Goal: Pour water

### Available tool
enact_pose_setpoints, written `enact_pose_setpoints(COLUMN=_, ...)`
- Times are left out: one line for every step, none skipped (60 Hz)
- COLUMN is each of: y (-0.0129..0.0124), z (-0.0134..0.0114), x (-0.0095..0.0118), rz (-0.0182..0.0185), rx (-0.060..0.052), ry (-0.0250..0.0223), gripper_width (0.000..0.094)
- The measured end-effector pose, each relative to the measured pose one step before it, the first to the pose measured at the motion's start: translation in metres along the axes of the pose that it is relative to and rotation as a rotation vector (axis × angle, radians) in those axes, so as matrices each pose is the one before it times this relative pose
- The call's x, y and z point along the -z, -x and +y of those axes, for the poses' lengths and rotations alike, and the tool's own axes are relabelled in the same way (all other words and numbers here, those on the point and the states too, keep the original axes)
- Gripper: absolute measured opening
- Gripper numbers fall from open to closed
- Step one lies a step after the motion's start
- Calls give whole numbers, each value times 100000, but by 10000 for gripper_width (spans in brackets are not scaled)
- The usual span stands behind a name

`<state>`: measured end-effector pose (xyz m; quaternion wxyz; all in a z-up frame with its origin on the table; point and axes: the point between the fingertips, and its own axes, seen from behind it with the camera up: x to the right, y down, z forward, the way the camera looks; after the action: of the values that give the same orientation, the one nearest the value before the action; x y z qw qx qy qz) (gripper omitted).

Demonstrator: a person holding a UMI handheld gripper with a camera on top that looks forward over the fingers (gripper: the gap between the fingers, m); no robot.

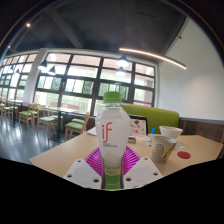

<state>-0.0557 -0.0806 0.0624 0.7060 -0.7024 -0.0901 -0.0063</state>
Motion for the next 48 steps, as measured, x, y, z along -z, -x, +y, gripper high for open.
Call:
enact_pose_setpoints(y=1936, z=-845, x=1922, rz=66, rx=-484, ry=642, gripper_width=195)
enact_pose_setpoints(y=317, z=-312, x=125, rz=-412, rx=-858, ry=-264, gripper_width=196)
enact_pose_setpoints(y=-497, z=-939, x=-83, rz=-1313, rx=-1320, ry=-364, gripper_width=196)
enact_pose_setpoints(y=118, z=-734, x=-17, rz=-1030, rx=-1692, ry=-697, gripper_width=196)
enact_pose_setpoints(y=60, z=-811, x=-79, rz=-1046, rx=-1721, ry=-726, gripper_width=196)
enact_pose_setpoints(y=19, z=-761, x=-113, rz=-841, rx=-1637, ry=-712, gripper_width=196)
enact_pose_setpoints(y=29, z=-770, x=-136, rz=-581, rx=-1688, ry=-651, gripper_width=196)
enact_pose_setpoints(y=-13, z=-711, x=-196, rz=-521, rx=-1995, ry=-520, gripper_width=196)
enact_pose_setpoints(y=20, z=-762, x=-187, rz=-637, rx=-2518, ry=-462, gripper_width=196)
enact_pose_setpoints(y=509, z=-203, x=-227, rz=-324, rx=-2816, ry=-1141, gripper_width=195)
enact_pose_setpoints(y=-439, z=-708, x=-548, rz=-1385, rx=-3089, ry=-717, gripper_width=195)
enact_pose_setpoints(y=-16, z=-760, x=-327, rz=-680, rx=-2879, ry=-697, gripper_width=195)
enact_pose_setpoints(y=-127, z=-719, x=-344, rz=-384, rx=-2944, ry=-676, gripper_width=194)
enact_pose_setpoints(y=-238, z=-763, x=-367, rz=-111, rx=-3297, ry=-868, gripper_width=195)
enact_pose_setpoints(y=112, z=-742, x=-350, rz=335, rx=-3580, ry=-1112, gripper_width=195)
enact_pose_setpoints(y=-305, z=-683, x=-450, rz=-107, rx=-4326, ry=-980, gripper_width=197)
enact_pose_setpoints(y=41, z=-486, x=-415, rz=-199, rx=-4955, ry=-922, gripper_width=197)
enact_pose_setpoints(y=-1451, z=-324, x=-1070, rz=-1664, rx=-6090, ry=-702, gripper_width=196)
enact_pose_setpoints(y=-327, z=-645, x=-415, rz=-913, rx=-6672, ry=-583, gripper_width=196)
enact_pose_setpoints(y=-230, z=-601, x=-425, rz=-1066, rx=-7294, ry=-680, gripper_width=196)
enact_pose_setpoints(y=879, z=-645, x=236, rz=148, rx=-7576, ry=-821, gripper_width=196)
enact_pose_setpoints(y=-439, z=-533, x=-400, rz=-672, rx=-8068, ry=-617, gripper_width=197)
enact_pose_setpoints(y=-109, z=-343, x=-145, rz=220, rx=-8237, ry=-901, gripper_width=196)
enact_pose_setpoints(y=-641, z=-620, x=-323, rz=-19, rx=-8441, ry=-489, gripper_width=197)
enact_pose_setpoints(y=-1868, z=-615, x=-1334, rz=-962, rx=-8295, ry=-512, gripper_width=197)
enact_pose_setpoints(y=-764, z=-718, x=-377, rz=211, rx=-8844, ry=-708, gripper_width=195)
enact_pose_setpoints(y=-704, z=-719, x=-331, rz=132, rx=-8455, ry=-689, gripper_width=197)
enact_pose_setpoints(y=-589, z=-663, x=-244, rz=169, rx=-8166, ry=-746, gripper_width=197)
enact_pose_setpoints(y=-718, z=-641, x=-391, rz=-110, rx=-8120, ry=-664, gripper_width=198)
enact_pose_setpoints(y=944, z=385, x=1195, rz=1742, rx=-8449, ry=-1934, gripper_width=195)
enact_pose_setpoints(y=-549, z=-754, x=-307, rz=-360, rx=-7452, ry=-75, gripper_width=196)
enact_pose_setpoints(y=-679, z=-445, x=-698, rz=-145, rx=-7387, ry=-510, gripper_width=196)
enact_pose_setpoints(y=-385, z=-445, x=-194, rz=-106, rx=-7135, ry=13, gripper_width=196)
enact_pose_setpoints(y=-342, z=-339, x=-261, rz=-300, rx=-6588, ry=413, gripper_width=195)
enact_pose_setpoints(y=-261, z=-178, x=-173, rz=-343, rx=-6268, ry=665, gripper_width=195)
enact_pose_setpoints(y=-179, z=-47, x=-169, rz=-525, rx=-6222, ry=1097, gripper_width=196)
enact_pose_setpoints(y=-122, z=25, x=-122, rz=-677, rx=-6111, ry=1294, gripper_width=195)
enact_pose_setpoints(y=-36, z=-31, x=-14, rz=-820, rx=-5881, ry=1140, gripper_width=196)
enact_pose_setpoints(y=493, z=725, x=707, rz=-502, rx=-5604, ry=436, gripper_width=197)
enact_pose_setpoints(y=55, z=-83, x=195, rz=-688, rx=-4727, ry=304, gripper_width=198)
enact_pose_setpoints(y=-33, z=-173, x=173, rz=-448, rx=-3982, ry=-235, gripper_width=197)
enact_pose_setpoints(y=-25, z=-183, x=136, rz=-263, rx=-3213, ry=-664, gripper_width=197)
enact_pose_setpoints(y=-5, z=-218, x=158, rz=-173, rx=-2166, ry=-969, gripper_width=197)
enact_pose_setpoints(y=170, z=63, x=-37, rz=463, rx=-1738, ry=-1494, gripper_width=196)
enact_pose_setpoints(y=-35, z=-30, x=147, rz=95, rx=-711, ry=-646, gripper_width=196)
enact_pose_setpoints(y=-34, z=960, x=-132, rz=548, rx=-789, ry=-1553, gripper_width=197)
enact_pose_setpoints(y=37, z=-83, x=74, rz=-98, rx=-934, ry=-554, gripper_width=197)
enact_pose_setpoints(y=116, z=-81, x=106, rz=-403, rx=-1388, ry=-489, gripper_width=198)
